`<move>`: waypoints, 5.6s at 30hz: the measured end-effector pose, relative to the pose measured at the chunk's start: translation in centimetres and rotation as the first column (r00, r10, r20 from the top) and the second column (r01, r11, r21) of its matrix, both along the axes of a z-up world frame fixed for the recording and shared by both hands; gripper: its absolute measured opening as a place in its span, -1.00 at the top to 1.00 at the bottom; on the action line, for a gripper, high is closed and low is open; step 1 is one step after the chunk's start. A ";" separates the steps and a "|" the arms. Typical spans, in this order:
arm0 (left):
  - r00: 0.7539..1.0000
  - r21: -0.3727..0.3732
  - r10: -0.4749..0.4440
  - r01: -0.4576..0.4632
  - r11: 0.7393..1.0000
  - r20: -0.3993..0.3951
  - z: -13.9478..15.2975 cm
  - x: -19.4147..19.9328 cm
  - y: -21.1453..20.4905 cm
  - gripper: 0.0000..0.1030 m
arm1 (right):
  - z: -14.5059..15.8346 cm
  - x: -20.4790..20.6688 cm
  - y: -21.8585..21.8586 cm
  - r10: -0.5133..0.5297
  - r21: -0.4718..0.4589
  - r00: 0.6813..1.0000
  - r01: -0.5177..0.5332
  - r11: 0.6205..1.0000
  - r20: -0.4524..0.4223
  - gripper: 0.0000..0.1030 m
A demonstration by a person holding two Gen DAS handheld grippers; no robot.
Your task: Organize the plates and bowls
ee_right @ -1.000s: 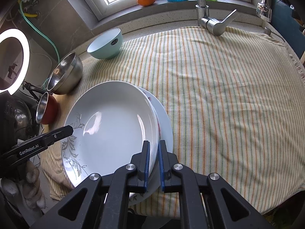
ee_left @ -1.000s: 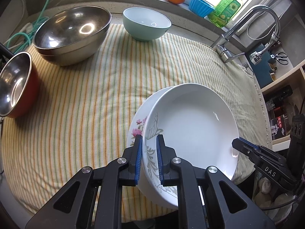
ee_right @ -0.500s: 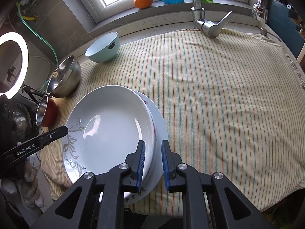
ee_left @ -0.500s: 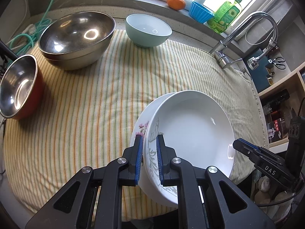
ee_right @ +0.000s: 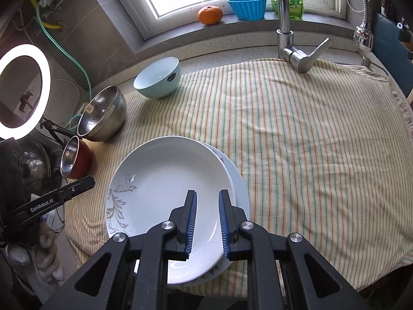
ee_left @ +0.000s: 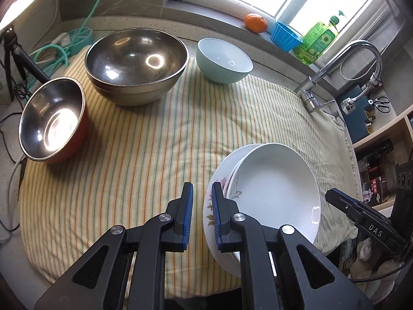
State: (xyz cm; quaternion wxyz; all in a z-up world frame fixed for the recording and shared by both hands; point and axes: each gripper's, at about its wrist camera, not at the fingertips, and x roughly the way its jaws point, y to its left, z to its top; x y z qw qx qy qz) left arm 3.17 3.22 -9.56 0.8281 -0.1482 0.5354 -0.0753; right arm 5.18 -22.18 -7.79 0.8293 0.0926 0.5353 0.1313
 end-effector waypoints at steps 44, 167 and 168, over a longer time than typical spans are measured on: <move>0.975 0.096 0.190 -0.201 0.975 0.111 2.3 2.3 7.8 0.78 | 5.8 8.8 16.4 0.332 -0.067 0.931 -0.325 0.943 0.153 0.69; 0.922 -0.001 0.368 -0.371 0.929 0.123 2.0 5.5 12.5 0.76 | 3.6 14.6 21.0 0.390 -0.039 0.913 -0.388 0.921 0.124 0.81; 0.922 -0.002 0.369 -0.371 0.929 0.121 2.0 5.2 12.5 0.76 | 3.6 14.3 20.9 0.389 -0.037 0.913 -0.388 0.921 0.123 0.81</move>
